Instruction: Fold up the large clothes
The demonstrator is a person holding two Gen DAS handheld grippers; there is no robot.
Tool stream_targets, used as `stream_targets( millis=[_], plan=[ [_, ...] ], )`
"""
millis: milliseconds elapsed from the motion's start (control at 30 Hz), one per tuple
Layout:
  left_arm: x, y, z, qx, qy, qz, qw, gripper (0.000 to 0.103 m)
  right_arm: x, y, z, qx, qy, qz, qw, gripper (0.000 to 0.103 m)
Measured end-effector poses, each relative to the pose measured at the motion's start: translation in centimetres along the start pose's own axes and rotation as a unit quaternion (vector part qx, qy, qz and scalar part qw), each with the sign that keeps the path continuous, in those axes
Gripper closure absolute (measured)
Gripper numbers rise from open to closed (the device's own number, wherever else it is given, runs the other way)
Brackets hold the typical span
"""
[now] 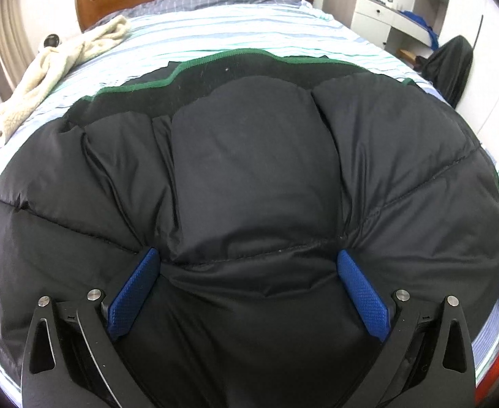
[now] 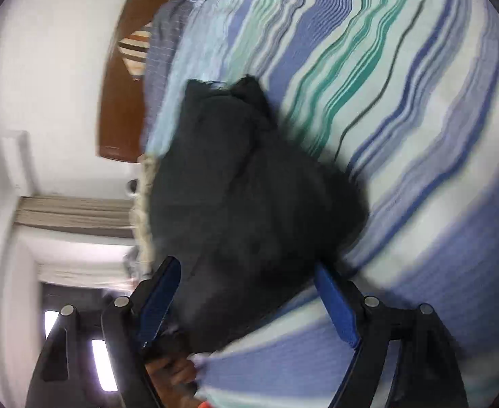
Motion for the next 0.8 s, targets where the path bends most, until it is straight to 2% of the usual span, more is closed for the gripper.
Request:
stream_targets(
  millis=[100, 200, 267, 367, 433, 500, 567, 600, 667, 700, 800],
  plan=[
    [0.1, 0.2, 0.0, 0.004, 0.001, -0.004, 1.0000, 0.001, 1.7, 1.2, -1.4, -0.015, 0.021, 0.039, 0.999, 0.022],
    [0.1, 0.2, -0.1, 0.012, 0.006, -0.008, 0.9999, 0.001, 1.5, 1.2, -4.5, -0.059, 0.025, 0.069, 0.996, 0.068],
    [0.1, 0.0, -0.1, 0.019, 0.013, -0.007, 0.9997, 0.001, -0.4, 0.6, -7.5, -0.106, 0.036, 0.098, 0.989, 0.073],
    [-0.7, 0.1, -0.2, 0.015, 0.021, -0.039, 0.9989, 0.001, -3.5, -2.0, -14.1, -0.240, 0.055, 0.133, 0.960, 0.074],
    [-2.9, 0.7, -0.7, 0.010, 0.012, -0.063, 0.9979, 0.010, -4.6, -3.8, -16.8, -0.301, 0.056, 0.144, 0.941, 0.074],
    [-7.0, 2.6, -1.6, 0.011, 0.000, -0.040, 0.9991, 0.012, -5.4, -6.0, -19.5, -0.368, 0.052, 0.159, 0.914, 0.074],
    [-11.1, 4.9, -2.3, 0.003, -0.029, -0.017, 0.9994, 0.009, -5.8, -8.4, -21.3, -0.425, 0.044, 0.171, 0.888, 0.074],
    [-13.9, 6.7, -2.2, -0.006, -0.079, -0.009, 0.9968, 0.006, -5.7, -9.5, -22.1, -0.447, 0.042, 0.175, 0.876, 0.074],
    [-16.9, 8.7, -1.2, -0.003, -0.141, -0.006, 0.9901, 0.003, -5.7, -11.3, -23.1, -0.477, 0.037, 0.183, 0.859, 0.074],
    [-18.6, 10.1, -0.1, 0.017, -0.163, -0.008, 0.9864, 0.002, -5.5, -12.1, -23.7, -0.492, 0.033, 0.187, 0.850, 0.074],
    [-19.7, 11.6, 2.8, 0.073, -0.173, -0.035, 0.9816, 0.002, -4.7, -15.2, -25.8, -0.545, 0.018, 0.192, 0.816, 0.074]
  ],
)
Point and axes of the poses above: each gripper's, at about its wrist camera, not at the fingertips, and x roughly the way its jaws point, z to its right, y to its top, the point moved 7 cm from there along x, roughly the way its jaws point, and after that the axes turned 11 degrees about -y, right-handed, at the moved point
